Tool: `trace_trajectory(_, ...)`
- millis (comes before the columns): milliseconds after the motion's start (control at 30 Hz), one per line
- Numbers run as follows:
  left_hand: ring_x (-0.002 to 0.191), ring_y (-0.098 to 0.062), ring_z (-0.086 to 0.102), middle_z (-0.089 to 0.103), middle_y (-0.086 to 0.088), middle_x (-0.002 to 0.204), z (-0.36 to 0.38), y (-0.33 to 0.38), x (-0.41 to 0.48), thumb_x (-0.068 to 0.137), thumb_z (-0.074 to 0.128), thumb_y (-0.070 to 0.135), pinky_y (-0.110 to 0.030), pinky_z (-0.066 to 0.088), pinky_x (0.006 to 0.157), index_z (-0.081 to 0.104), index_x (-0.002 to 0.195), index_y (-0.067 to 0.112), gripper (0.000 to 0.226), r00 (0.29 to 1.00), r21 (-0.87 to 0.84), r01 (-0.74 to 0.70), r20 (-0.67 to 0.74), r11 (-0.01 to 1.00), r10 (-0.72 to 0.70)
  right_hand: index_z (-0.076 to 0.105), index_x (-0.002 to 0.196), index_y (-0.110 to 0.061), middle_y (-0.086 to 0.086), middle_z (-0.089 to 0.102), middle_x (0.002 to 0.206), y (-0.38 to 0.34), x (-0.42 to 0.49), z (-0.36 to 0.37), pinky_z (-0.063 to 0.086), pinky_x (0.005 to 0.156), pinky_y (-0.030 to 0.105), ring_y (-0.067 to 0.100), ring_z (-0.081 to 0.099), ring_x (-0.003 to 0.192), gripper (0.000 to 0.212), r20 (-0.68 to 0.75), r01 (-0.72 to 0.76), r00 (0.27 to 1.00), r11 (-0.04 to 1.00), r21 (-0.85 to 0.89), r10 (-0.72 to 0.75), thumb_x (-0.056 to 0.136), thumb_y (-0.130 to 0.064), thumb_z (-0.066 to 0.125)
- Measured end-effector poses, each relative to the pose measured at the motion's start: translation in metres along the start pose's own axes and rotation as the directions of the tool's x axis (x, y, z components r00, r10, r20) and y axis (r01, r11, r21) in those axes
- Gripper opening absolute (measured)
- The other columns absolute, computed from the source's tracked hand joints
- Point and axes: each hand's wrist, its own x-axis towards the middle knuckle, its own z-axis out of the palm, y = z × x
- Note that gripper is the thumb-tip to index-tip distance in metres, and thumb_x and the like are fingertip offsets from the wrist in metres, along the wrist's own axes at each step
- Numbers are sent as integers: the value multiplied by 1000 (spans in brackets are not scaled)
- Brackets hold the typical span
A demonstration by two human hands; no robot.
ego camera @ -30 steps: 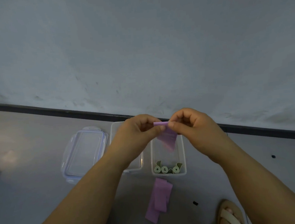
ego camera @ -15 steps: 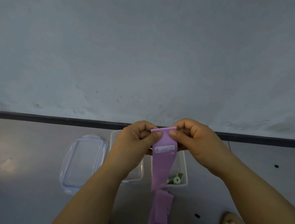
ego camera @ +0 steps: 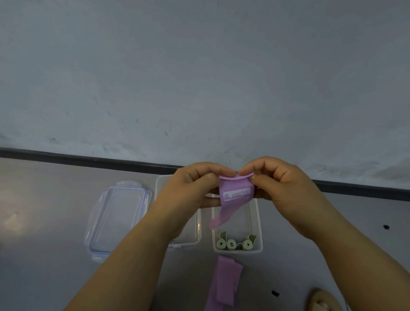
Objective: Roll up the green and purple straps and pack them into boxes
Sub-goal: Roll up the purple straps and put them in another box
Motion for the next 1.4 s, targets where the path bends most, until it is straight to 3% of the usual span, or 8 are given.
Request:
trace_trajectory(100, 79, -17, 69, 73, -5, 85, 2, 0, 0, 85, 61, 16, -27, 57, 70, 71, 88, 13, 10, 1000, 26, -5, -14, 1000, 5, 65, 80, -27, -14, 70, 81, 1, -1, 2, 55, 70, 18, 4, 67, 75, 31, -23, 53, 998, 996, -70, -55, 93, -5, 47)
trace_trajectory(233, 68, -10, 69, 74, -2, 76, 4, 0, 2, 80, 68, 9, -21, 56, 60, 71, 90, 12, 11, 999, 28, -7, -44, 1000, 8, 65, 81, -28, -15, 69, 81, 4, 0, 2, 55, 71, 18, 2, 66, 76, 28, -20, 73, 997, 989, -126, -76, 93, -9, 48)
trace_trajectory(500, 68, -9, 69, 75, -3, 80, 5, -2, 5, 81, 68, 11, -21, 57, 62, 72, 90, 14, 11, 994, 117, -25, -99, 993, 37, 67, 86, -19, -1, 70, 88, 4, -1, 0, 56, 73, 23, 11, 68, 81, 30, 7, 44, 999, 999, -1, -44, 93, -4, 42)
trace_trajectory(733, 77, -18, 71, 75, -4, 84, 4, -3, 6, 82, 67, 12, -31, 60, 70, 71, 89, 19, 10, 995, 178, -36, -87, 983, 52, 65, 81, -25, -4, 71, 80, 8, 2, 3, 57, 71, 24, 10, 68, 75, 10, -59, 59, 996, 998, -26, -61, 84, -16, 62)
trace_trajectory(933, 68, -8, 69, 74, 5, 72, 5, -2, 6, 82, 67, 11, -21, 57, 61, 71, 83, 19, 9, 994, 140, -52, -92, 989, 66, 62, 91, -32, -8, 72, 79, 9, 3, 2, 56, 72, 21, 6, 69, 75, 11, -57, 15, 998, 1000, -10, -15, 83, -24, 61)
trace_trajectory(1100, 73, -12, 70, 75, -2, 81, 4, -5, 7, 82, 67, 13, -25, 58, 65, 72, 89, 14, 9, 991, 139, -55, -113, 989, 71, 67, 88, -21, -2, 73, 80, 9, 4, 3, 56, 68, 19, 9, 69, 74, 9, -52, 2, 999, 1000, -28, -3, 83, -26, 61)
trace_trajectory(1400, 71, -10, 69, 74, -5, 83, 5, -4, 6, 83, 67, 11, -22, 57, 63, 71, 93, 10, 12, 992, 134, -55, -108, 989, 70, 66, 85, -22, -4, 73, 78, 10, 5, 3, 57, 69, 21, 10, 70, 74, 5, -56, -22, 998, 999, 43, 24, 82, -19, 64)
